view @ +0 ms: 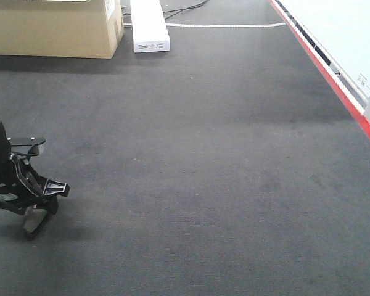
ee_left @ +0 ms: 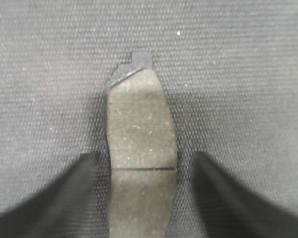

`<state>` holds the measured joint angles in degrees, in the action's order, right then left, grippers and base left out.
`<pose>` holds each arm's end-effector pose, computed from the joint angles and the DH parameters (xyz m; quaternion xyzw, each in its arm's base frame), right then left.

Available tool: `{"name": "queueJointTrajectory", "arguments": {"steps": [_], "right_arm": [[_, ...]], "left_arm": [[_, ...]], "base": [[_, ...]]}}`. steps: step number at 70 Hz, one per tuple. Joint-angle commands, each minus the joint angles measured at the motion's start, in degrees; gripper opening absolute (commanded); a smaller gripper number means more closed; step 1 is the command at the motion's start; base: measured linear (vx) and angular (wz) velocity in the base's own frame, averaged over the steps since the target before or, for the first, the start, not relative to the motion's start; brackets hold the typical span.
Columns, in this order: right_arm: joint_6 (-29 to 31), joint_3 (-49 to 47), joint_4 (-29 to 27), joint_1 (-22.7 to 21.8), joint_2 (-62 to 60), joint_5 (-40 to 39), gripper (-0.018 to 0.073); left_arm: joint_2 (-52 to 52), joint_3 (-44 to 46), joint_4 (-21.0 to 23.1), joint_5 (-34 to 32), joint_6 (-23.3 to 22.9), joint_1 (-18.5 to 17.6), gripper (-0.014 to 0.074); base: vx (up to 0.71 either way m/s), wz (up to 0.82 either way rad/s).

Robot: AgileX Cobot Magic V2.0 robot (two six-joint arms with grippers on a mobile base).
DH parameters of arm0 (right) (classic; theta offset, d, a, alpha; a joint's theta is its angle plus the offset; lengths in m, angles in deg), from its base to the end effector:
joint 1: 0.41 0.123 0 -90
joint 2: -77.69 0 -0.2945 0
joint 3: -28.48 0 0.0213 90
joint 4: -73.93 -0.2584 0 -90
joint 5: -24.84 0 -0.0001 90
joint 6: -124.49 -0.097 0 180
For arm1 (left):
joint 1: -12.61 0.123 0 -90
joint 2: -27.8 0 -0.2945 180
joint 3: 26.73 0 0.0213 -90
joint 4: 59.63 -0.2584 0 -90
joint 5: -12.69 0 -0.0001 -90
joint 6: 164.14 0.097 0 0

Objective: Move and align brake pads A on conveyor
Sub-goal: 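Lower the left gripper and release its brake pad onto the belt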

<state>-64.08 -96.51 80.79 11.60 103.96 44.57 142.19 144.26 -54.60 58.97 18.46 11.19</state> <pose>0.0823 0.0135 0.2952 -0.0537 0.7690 0.0628 0.6338 0.3662 -0.0152 0.1715 0.0076 0.9953 -0.0334 0.0902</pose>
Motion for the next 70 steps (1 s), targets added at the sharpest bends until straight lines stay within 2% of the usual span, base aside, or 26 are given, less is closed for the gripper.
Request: {"name": "queueJointTrajectory", "arguments": {"steps": [1,18,27,57,70], "right_arm": [[0.1,-1.8,0.6,0.0,0.4,-5.7,-0.0003],[0.1,-1.8,0.6,0.0,0.4,-5.7,-0.0003],[0.1,-1.8,0.6,0.0,0.4,-5.7,-0.0003],[0.1,-1.8,0.6,0.0,0.4,-5.7,-0.0003],[0.1,-1.8,0.6,0.0,0.4,-5.7,-0.0003]], "left_arm": [[-5.5,1.6,-0.2,-1.0,-0.1,-0.4,0.0527],[-20.9,-2.8,-0.3,-1.6,0.7,-0.4,0.0523],[-32.9,-9.7,-0.4,-6.1,3.0,-0.4,0.0523],[-80.6,-33.2,-0.4,-20.0,3.0,-0.4,0.0523],[-96.7,-43.4,-1.0,-19.2,3.0,-0.4,0.0523]], "base": [[0.0,0.0],[0.0,0.0],[0.0,0.0],[0.0,0.0],[0.0,0.0]]}}
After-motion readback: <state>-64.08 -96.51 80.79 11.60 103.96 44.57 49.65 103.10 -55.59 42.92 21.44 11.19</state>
